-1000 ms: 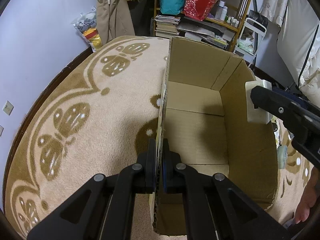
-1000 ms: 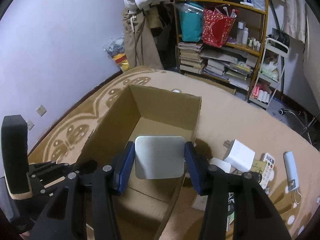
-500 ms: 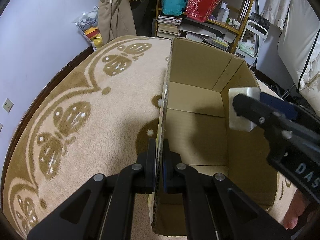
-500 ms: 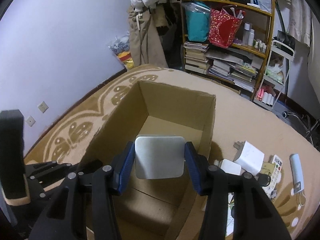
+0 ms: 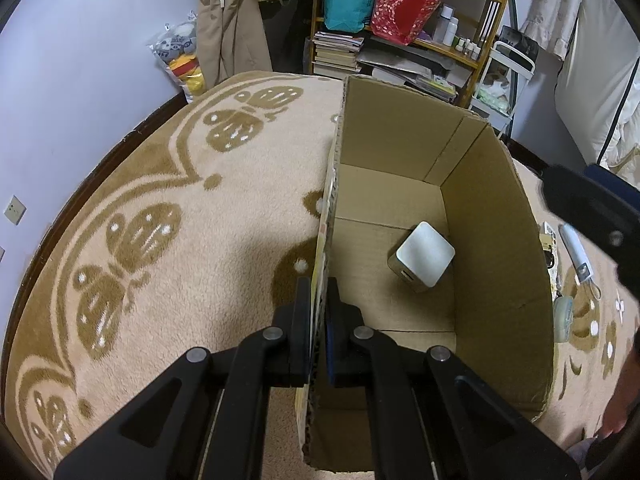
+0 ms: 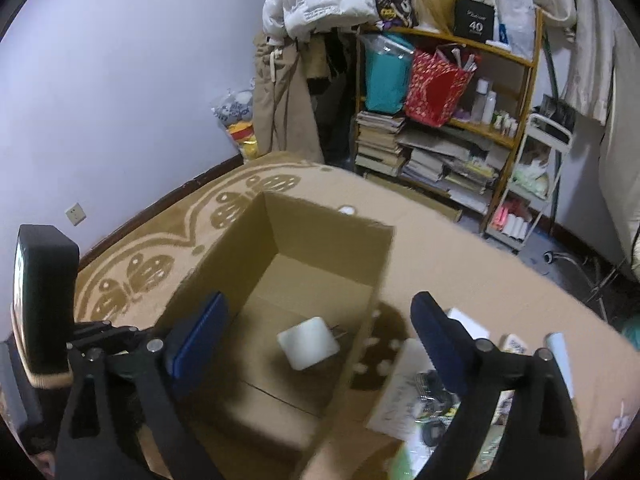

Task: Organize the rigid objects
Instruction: 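Carry the white charger into the box with the right tool and release, then grasp the green Cheers case with the right tool and lift it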

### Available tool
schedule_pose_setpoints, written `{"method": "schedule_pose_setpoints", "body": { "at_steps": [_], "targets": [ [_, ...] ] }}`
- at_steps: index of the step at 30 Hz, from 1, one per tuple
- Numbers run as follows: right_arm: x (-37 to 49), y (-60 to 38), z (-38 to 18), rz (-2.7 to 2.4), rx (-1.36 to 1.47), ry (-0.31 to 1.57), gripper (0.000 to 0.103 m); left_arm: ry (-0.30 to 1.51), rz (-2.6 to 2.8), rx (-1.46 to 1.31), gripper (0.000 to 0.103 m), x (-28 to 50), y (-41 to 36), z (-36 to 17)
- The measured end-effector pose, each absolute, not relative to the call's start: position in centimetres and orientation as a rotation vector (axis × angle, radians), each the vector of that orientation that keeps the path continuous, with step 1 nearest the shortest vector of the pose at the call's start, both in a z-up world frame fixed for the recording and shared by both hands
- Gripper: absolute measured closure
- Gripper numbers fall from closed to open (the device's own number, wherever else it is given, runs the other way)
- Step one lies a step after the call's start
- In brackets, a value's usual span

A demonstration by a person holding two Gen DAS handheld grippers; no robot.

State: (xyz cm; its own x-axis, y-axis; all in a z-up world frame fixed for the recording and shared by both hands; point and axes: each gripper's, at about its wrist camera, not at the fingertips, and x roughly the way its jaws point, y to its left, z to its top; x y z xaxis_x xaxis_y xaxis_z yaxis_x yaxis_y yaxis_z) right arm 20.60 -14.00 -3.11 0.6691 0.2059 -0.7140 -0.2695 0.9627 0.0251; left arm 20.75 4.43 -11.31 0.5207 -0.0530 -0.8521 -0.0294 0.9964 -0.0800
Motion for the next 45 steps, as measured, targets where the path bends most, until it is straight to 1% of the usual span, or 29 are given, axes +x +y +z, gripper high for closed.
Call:
{"method": "schedule_pose_setpoints", "body": {
  "at_steps": [7,15,21,29,35,36,38,40,44,45],
  "targets": [
    [20.5,-19.0,-3.3,0.172,-0.066,0.810,0.005,1.018,-0.009,-0.070,0.098,20.7,4.4,-11.4],
    [20.2,-24.6,-5.1,0.024,-0.069,0.855,0.005,1.022,-0.013,-0.086,0.098,20.6,4.3,-11.3],
    [19.7,-27.8,-7.0,-0.018,-0.011,0.905,0.005,1.022,-0.012,-0.087,0.098,20.6,4.3,-11.3],
    [18.0,-30.7,-11.2,-0.068,0.092,0.994,0.005,1.025,-0.013,-0.088,0.098,20.5,4.4,-11.2],
    [17.6,-33.5,-13.9,-0.107,0.215,1.064,0.005,1.025,-0.013,-0.088,0.098,20.4,4.6,-11.2],
    [17.6,-33.8,-14.1,-0.104,0.235,1.067,0.006,1.025,-0.012,-0.089,0.098,20.4,4.6,-11.2],
    [17.7,-34.0,-14.5,-0.103,0.258,1.077,0.011,1.025,-0.012,-0.087,0.098,20.4,4.7,-11.2],
    [17.7,-34.0,-15.1,-0.097,0.272,1.099,0.020,1.025,-0.011,-0.083,0.098,20.4,4.7,-11.2],
    [17.6,-33.6,-16.3,-0.092,0.284,1.139,0.021,1.025,-0.011,-0.081,0.098,20.4,4.8,-11.3],
    [17.6,-33.5,-16.4,-0.091,0.287,1.145,0.024,1.025,-0.011,-0.081,0.098,20.3,4.8,-11.3]
  ]
}}
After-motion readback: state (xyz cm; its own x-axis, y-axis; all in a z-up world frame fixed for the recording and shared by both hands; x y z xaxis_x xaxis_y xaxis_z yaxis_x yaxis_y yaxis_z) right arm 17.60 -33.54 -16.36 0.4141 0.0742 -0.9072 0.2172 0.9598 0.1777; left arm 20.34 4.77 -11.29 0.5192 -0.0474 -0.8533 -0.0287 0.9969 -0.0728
